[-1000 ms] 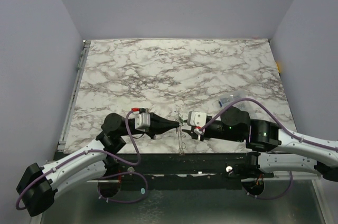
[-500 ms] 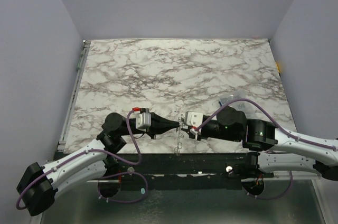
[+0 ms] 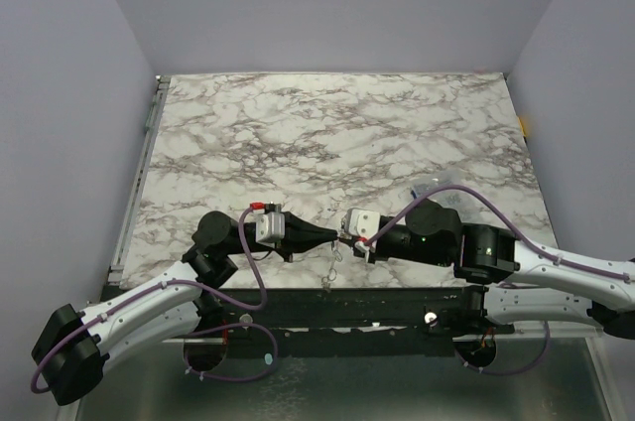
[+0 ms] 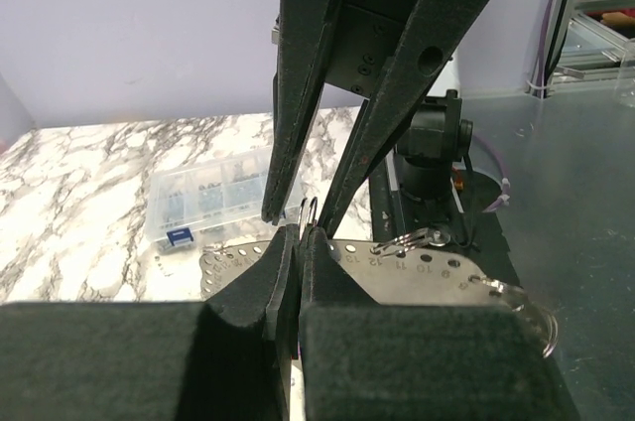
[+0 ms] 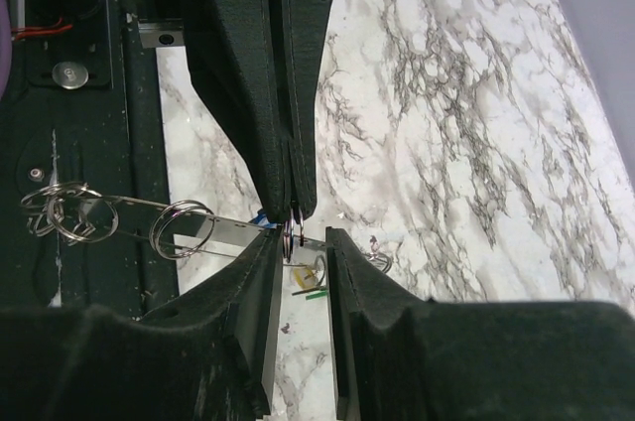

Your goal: Put the keys on the keyring

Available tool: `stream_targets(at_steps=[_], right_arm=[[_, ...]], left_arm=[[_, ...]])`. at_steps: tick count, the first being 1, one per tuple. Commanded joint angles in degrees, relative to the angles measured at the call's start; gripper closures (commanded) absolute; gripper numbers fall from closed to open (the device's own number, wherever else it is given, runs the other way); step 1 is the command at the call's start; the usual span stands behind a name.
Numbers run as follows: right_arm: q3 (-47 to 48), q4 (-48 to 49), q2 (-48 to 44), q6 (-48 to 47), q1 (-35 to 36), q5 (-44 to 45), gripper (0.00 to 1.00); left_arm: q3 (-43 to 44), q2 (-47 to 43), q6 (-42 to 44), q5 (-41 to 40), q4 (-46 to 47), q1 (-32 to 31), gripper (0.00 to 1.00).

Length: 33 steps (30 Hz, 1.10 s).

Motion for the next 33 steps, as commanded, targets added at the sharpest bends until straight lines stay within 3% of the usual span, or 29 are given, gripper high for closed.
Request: stream_targets(at_steps=[1, 8, 15, 19, 22, 27, 33], right_arm=[[0.81, 1.40, 1.05, -0.37, 0.28, 1.80, 0.72], [1.15, 1.18, 1.45, -0.81, 0.30, 1.96, 0.98], [0.31, 2.11, 1.09, -1.17, 0.25, 2.75, 0.99], [-2.42, 6.38, -1.10, -0.97, 0.32, 4.32, 0.99], [-6.83, 14.32, -5.09, -0.64, 0.31, 4.96, 0.99], [-16.80, 30.51, -11.75, 1.72, 0.25, 2.76, 0.99], [-21.61, 38.89, -14.02, 1.99, 0.27, -0.96, 0.99]], left_arm=[[1.41, -0.05, 0.18, 1.76, 0.93, -0.08, 1.00], [1.41, -0.22, 0.30, 1.98, 0.75, -0.13, 1.00], [1.41, -0.71, 0.65, 2.89, 0.75, -0.10, 1.00], [0.94, -2.26, 1.33, 2.13, 0.69, -0.12, 0.61], [0.63, -4.11, 1.57, 0.87, 0.75, -0.11, 0.48], [0.27, -5.77, 1.19, -0.30, 1.26, -0.12, 0.48], [0.75, -4.13, 0.64, 1.18, 1.87, -0.13, 0.52]])
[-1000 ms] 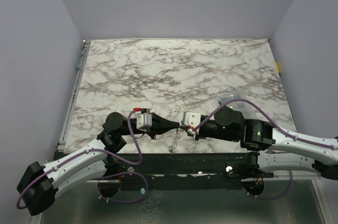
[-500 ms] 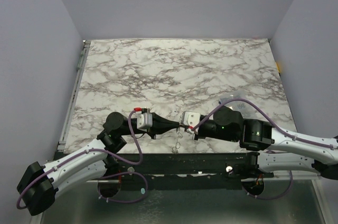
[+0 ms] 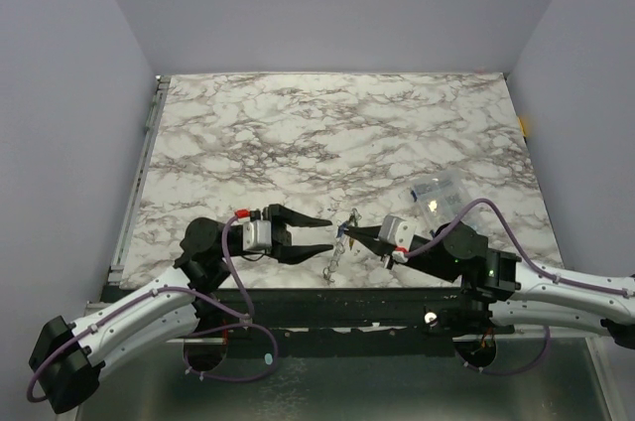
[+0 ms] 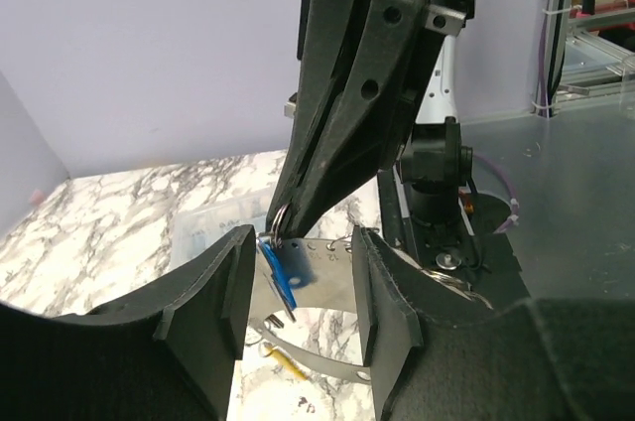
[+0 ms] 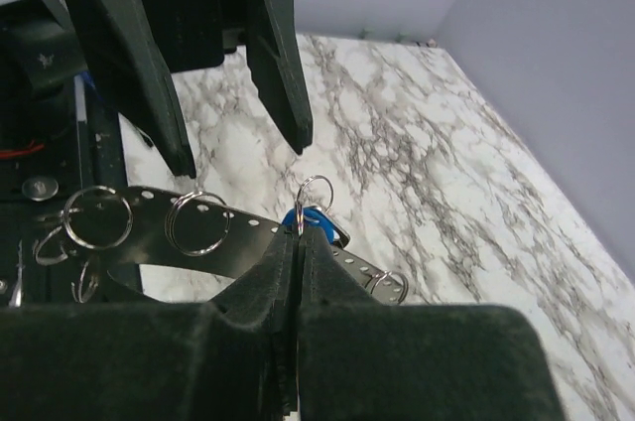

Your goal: Put the keys on the keyring

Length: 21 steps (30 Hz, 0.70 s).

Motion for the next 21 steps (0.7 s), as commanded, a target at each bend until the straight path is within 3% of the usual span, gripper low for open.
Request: stream_targets(at_steps=[1, 8, 15, 21], right_arm=[[-2.19, 13.34, -1.55, 1.01, 0.23, -4.45, 0.99], [-3.21, 15.06, -0.79, 0.26, 0.21, -11.33, 0.99], [-0.53, 7.71, -1.32, -1.70, 0.23, -11.17, 0.99], [0.79, 2.52, -2.09, -1.21, 0.23, -12.79, 0.99]], left_arm=[[0.79, 1.02, -0.61, 0.93, 1.39, -0.14, 0.52], [0.33, 0.33, 0.06, -0.34, 2.12, -0.15, 0.51], [-0.95, -1.61, 2.56, -0.02, 2.12, -0.13, 0.44], [-1.29, -1.03, 6.23, 1.73, 2.12, -0.09, 0.46]])
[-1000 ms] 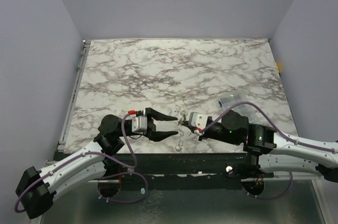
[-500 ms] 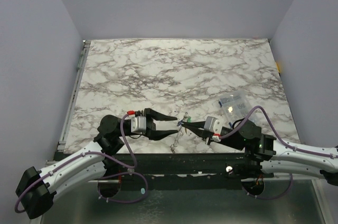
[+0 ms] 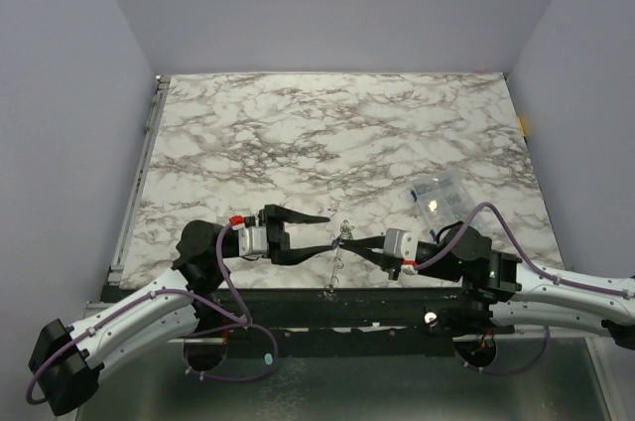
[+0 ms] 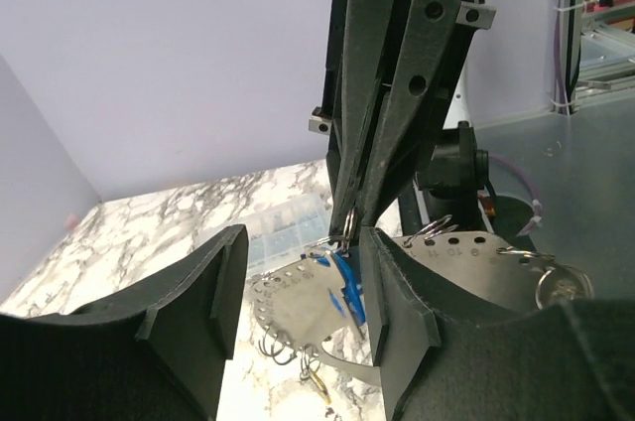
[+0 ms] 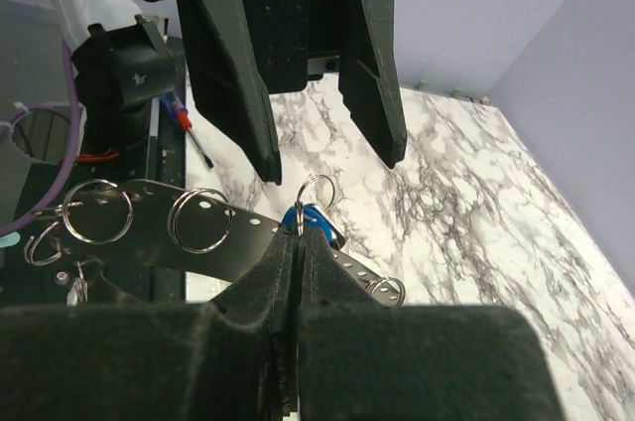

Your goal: Put the keys on the keyring

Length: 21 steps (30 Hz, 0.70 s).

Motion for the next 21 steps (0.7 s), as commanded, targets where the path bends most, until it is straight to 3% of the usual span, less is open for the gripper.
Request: stream_targets(at_steps=[1, 5, 18, 21], right_arm=[[3.04, -2.99, -1.10, -0.11, 0.23, -2.52, 0.99], [3.07, -2.94, -1.00, 0.39, 0.22, -2.95, 0.99], [4.93, -4.64, 1.79, 1.07, 0.20, -4.48, 0.99], [5.29, -4.63, 2.12, 1.13, 0.22, -4.50, 0.99]], left_arm=[[-1.25, 0.16, 3.64, 2.17, 1.11, -0.10, 0.48], [-1.93, 0.26, 6.57, 4.80, 1.02, -0.20, 0.57], [-2.97, -0.01, 9.91, 7.03, 0.94, -0.72, 0.59], [-2.88, 0.03, 10.03, 7.15, 0.78, -0.73, 0.64]])
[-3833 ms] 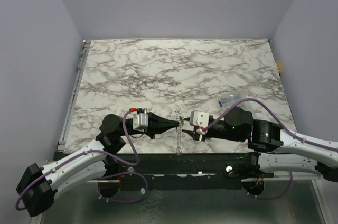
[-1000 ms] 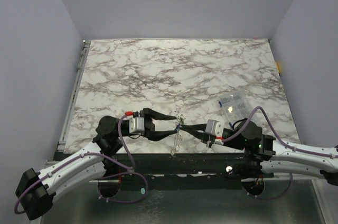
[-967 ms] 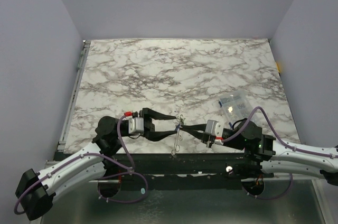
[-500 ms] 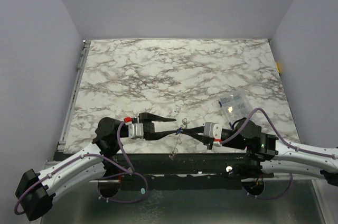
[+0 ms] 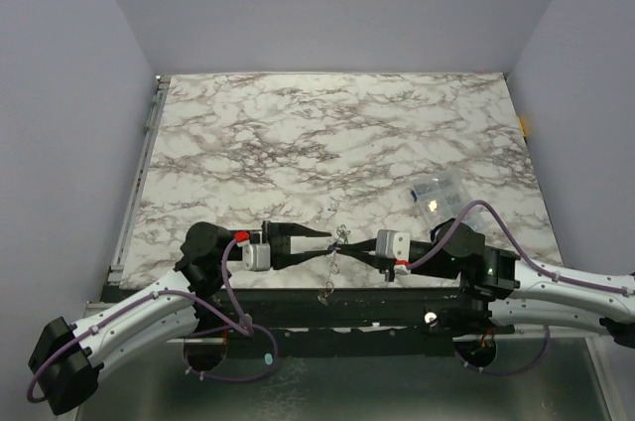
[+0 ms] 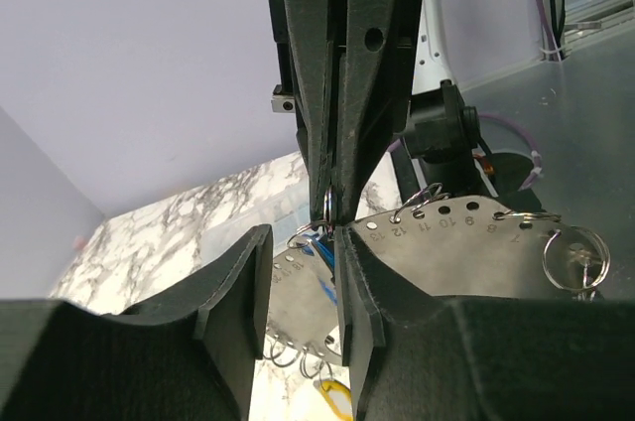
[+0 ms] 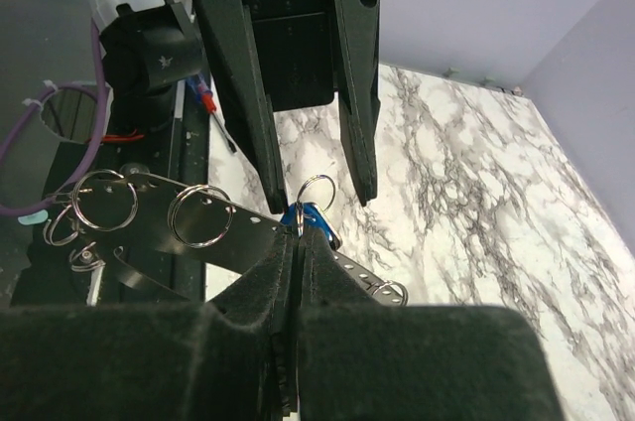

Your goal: Put the keys on the keyring

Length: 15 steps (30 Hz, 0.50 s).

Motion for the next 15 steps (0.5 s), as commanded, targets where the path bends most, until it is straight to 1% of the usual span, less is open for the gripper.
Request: stream_targets(at_steps=[1, 3, 6, 7, 11, 13, 15], right_arm=[[2.63, 0.40, 0.14, 0.76, 0.19, -1.45, 0.99], [2.90, 0.52, 0.22, 0.71, 0.19, -1.15, 0.99], [3.19, 0.57, 0.31, 0.44, 0.19, -0.58, 0.99], [3.18, 0.72, 0.24, 0.38, 0.18, -0.41, 0.99], [2.16, 3.26, -0.72, 0.91, 0.19, 1.58, 0.99], [0.38, 8.19, -1.51, 1.80, 0.19, 3.71, 0.99], [-0.76, 10.76, -1.87, 2.10, 0.23, 4.77, 0.99]], left_arm=[[-0.32, 0.04, 1.26, 2.29, 0.56, -0.32, 0.68], [-0.24, -0.17, 1.62, 2.06, 0.20, -0.38, 0.78], [-0.16, -0.38, 1.93, 1.44, -0.22, -0.32, 0.96], [-0.15, -0.46, 1.85, 1.19, -0.33, -0.39, 1.00], [0.18, -0.41, 1.60, 0.99, -0.69, -0.41, 1.00], [0.29, -0.42, 1.56, 1.07, -0.75, -0.32, 1.00], [0.38, -0.42, 1.49, 1.08, -0.80, -0.35, 1.00]])
